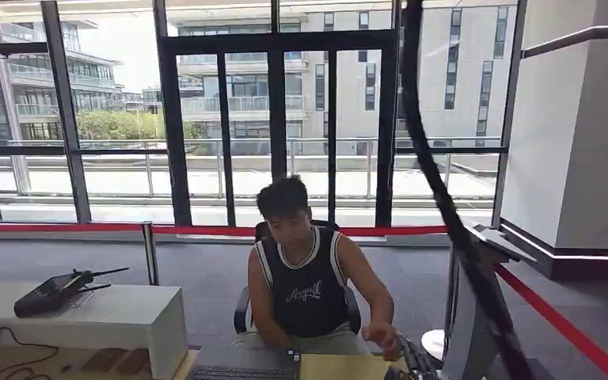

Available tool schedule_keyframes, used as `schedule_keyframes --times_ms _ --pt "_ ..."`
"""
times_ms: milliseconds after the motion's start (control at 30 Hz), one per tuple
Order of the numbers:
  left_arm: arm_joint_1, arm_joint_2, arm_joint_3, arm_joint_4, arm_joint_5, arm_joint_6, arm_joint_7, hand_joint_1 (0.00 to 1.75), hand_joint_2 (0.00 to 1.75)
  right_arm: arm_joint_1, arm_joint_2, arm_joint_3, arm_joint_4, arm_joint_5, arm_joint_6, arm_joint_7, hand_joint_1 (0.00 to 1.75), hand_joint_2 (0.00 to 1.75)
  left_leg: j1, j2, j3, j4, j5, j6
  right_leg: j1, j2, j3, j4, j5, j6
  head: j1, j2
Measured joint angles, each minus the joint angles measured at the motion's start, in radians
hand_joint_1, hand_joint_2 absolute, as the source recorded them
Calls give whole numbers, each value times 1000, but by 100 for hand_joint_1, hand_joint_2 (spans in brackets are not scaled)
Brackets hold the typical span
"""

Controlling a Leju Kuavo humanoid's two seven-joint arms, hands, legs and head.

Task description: Pass the card to the sensor for recognition and then transmit it.

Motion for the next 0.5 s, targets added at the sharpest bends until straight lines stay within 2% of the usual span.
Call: schedule_keyframes --times_ms 200,500 --pt "-16 -2 -16 0 -19 -16 7 0 0 -70 3 3 11 13 82 -19 175 175 0 0 -1 0 0 0 0 0 0 0 0 0 0 0" --pt "-43 -3 -43 0 -44 -37 22 0 0 -229 64 13 211 -55 133 -63 175 175 0 0 -1 0 0 0 0 0 0 1 0 0 -1 0"
